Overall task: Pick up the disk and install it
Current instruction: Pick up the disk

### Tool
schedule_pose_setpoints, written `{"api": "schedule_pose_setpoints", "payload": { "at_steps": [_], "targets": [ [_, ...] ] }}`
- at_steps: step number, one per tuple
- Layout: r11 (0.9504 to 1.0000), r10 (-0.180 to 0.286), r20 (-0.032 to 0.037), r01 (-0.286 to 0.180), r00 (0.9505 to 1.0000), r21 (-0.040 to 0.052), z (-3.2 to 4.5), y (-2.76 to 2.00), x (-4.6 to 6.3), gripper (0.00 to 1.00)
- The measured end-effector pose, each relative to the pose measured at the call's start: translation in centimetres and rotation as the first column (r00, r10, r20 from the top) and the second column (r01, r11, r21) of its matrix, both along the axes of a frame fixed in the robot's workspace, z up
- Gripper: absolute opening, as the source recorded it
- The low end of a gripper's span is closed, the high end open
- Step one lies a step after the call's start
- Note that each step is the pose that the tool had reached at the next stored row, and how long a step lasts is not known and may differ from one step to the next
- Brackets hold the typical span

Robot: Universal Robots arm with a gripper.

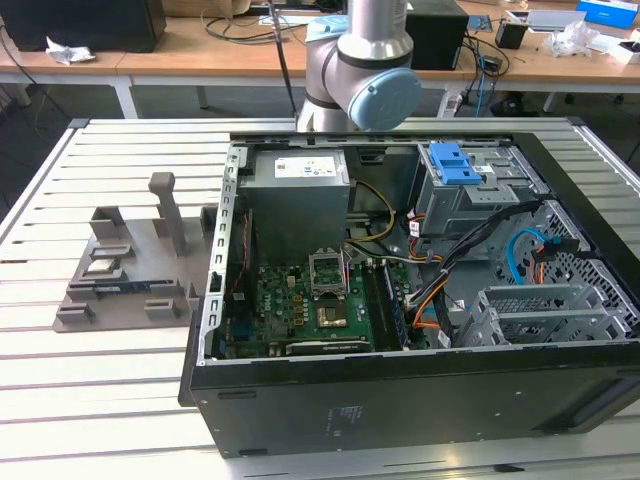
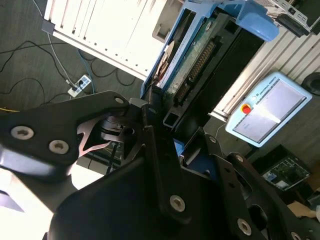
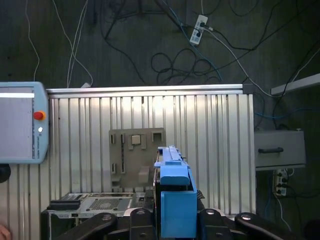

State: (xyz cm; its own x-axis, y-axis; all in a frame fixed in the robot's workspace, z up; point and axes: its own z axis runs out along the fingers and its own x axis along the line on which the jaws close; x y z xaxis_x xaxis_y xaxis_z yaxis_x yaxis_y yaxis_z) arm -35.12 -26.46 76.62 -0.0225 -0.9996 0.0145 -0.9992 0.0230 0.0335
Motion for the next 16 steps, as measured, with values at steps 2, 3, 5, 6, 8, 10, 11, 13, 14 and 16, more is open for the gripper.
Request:
{"api": "schedule_pose_setpoints", "payload": {
  "at_steps": [2,3,5,6,8,10,11,13,14,16],
  "targets": [
    [1.0,0.0,0.0,0.0,1.0,-0.0001,0.53,0.02,0.0,0.36],
    [1.0,0.0,0.0,0.0,1.0,-0.0001,0.88,0.03,0.0,0.36],
    [1.0,0.0,-0.0001,0.0,1.0,-0.0001,1.72,0.05,0.0,0.36],
    [1.0,0.0,0.0002,0.0,1.0,0.0,1.95,0.05,0.0,0.36],
    [1.0,0.0,-0.0001,0.0,1.0,0.0,1.97,0.06,0.0,0.36],
    [1.0,0.0,0.0001,0.0,1.0,0.0,1.97,0.05,0.0,0.36],
    [1.0,0.0,0.0,0.0,1.0,0.0,1.97,0.05,0.0,0.36],
    [1.0,0.0,0.0001,0.0,1.0,0.0,1.97,0.05,0.0,0.36],
    [1.0,0.0,0.0,0.0,1.0,-0.0001,1.98,0.05,0.1,0.36],
    [1.0,0.0,-0.0023,0.0,1.0,-0.0001,1.97,0.06,1.6,0.36]
  ]
}}
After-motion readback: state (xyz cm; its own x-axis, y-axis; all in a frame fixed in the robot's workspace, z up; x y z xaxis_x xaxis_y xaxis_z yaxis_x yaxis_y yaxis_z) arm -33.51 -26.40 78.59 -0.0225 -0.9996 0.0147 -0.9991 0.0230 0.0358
